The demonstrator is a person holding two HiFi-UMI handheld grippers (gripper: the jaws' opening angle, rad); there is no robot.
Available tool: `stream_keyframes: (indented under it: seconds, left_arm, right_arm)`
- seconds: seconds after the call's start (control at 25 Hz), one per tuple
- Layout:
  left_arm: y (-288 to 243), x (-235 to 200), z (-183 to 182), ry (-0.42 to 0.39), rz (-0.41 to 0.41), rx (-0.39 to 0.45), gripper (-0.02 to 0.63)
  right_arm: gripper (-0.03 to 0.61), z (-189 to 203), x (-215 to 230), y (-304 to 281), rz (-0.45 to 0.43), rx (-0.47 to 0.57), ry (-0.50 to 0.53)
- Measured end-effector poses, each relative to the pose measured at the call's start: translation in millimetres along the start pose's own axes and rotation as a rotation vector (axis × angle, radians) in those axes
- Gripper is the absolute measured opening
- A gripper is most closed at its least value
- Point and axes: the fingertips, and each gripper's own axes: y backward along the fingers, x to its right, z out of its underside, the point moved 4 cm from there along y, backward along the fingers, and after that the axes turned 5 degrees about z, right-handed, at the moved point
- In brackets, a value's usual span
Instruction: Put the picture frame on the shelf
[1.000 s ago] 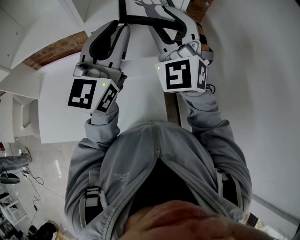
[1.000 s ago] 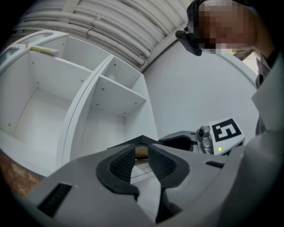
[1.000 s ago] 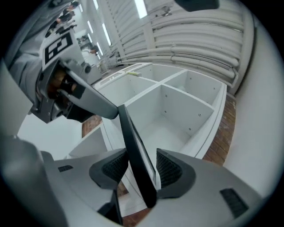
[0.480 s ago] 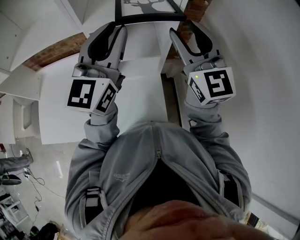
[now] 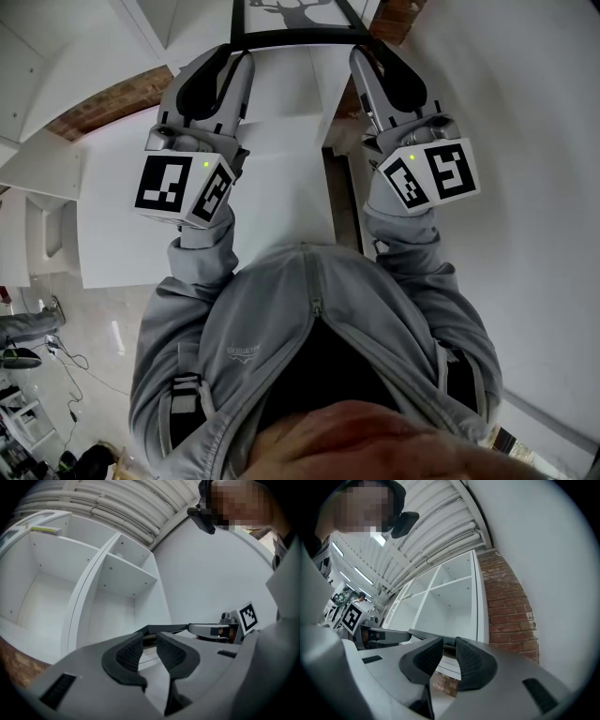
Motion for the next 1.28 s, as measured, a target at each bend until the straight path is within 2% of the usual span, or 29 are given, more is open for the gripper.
stream_keyframes:
  seconds: [0.84,1.16,1.28]
  left_arm:
    - [-30.3,-29.6,15.8,-0.028,-0.029,-0.108,0.089]
    - [-40.1,-36.8,19.9,-0.07,-0.068,-0.14,0.089]
    - [-42.1,-37.1,20.9,-0.102,-0.088,-0.159,0.089]
  right_arm:
    - [0.083,22.8,15.5,-36.8,0.072,-0.025,-0.054]
    - [0.081,31.0,18.1,-49.4,0.132,-0.043,0.017]
    - [0.081,33.6,16.8,-52.2,0.168,-0.056,0.078]
